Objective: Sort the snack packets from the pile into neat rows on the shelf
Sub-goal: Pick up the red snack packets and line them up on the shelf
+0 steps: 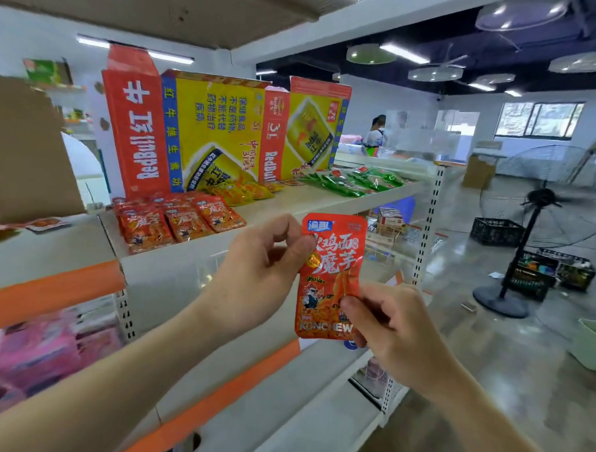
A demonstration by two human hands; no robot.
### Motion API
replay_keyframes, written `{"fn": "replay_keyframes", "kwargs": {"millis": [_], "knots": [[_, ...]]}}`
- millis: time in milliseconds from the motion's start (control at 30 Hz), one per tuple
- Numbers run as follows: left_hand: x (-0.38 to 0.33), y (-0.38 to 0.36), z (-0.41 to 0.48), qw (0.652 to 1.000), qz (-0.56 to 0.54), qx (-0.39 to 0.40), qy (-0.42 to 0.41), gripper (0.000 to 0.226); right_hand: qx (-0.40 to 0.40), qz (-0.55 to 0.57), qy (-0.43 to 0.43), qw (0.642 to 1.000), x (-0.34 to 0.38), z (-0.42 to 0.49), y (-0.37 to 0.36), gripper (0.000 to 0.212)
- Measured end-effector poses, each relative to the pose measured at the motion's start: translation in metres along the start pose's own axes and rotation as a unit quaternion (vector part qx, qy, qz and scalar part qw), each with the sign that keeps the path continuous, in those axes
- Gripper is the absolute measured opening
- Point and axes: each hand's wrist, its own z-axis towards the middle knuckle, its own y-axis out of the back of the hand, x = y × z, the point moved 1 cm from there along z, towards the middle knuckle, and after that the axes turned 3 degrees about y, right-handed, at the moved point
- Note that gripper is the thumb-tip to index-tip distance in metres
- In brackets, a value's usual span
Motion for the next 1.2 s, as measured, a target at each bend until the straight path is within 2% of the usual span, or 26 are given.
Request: {"fn": "replay_keyframes", "kwargs": {"millis": [200, 500, 700, 800, 900, 1000, 1100, 1200], "knots": [[0.037, 0.018, 0.011, 0.997, 0.065, -0.036, 0.012, 0.028, 0.035, 0.02, 0.0, 0.999, -0.024, 0.024, -0.022, 0.029], [0.077, 0.07, 0.057, 0.978, 0.181, -0.099, 0.009, 0.027, 0.102, 0.046, 0.03, 0.993, -0.061, 0.106, -0.058, 0.028], [0.096, 0.103, 0.074, 0.969, 0.202, -0.137, 0.032, 0.027, 0.133, 0.067, 0.063, 0.987, -0.072, 0.148, -0.086, 0.025], [0.096, 0.123, 0.075, 0.958, 0.227, -0.167, 0.06, 0.027, 0.167, 0.078, 0.077, 0.98, -0.069, 0.168, -0.102, 0.03], [0.092, 0.149, 0.08, 0.953, 0.204, -0.195, 0.112, 0.024, 0.204, 0.121, 0.093, 0.967, -0.059, 0.195, -0.117, 0.037], [0.088, 0.176, 0.081, 0.939, 0.21, -0.245, 0.116, 0.023, 0.205, 0.155, 0.138, 0.957, -0.046, 0.226, -0.134, 0.045], [0.089, 0.194, 0.075, 0.916, 0.238, -0.294, 0.133, 0.023, 0.196, 0.13, 0.188, 0.954, -0.04, 0.252, -0.158, 0.044], [0.094, 0.21, 0.069, 0.896, 0.262, -0.315, 0.171, 0.023, 0.188, 0.051, 0.226, 0.954, -0.04, 0.268, -0.181, 0.044]]}}
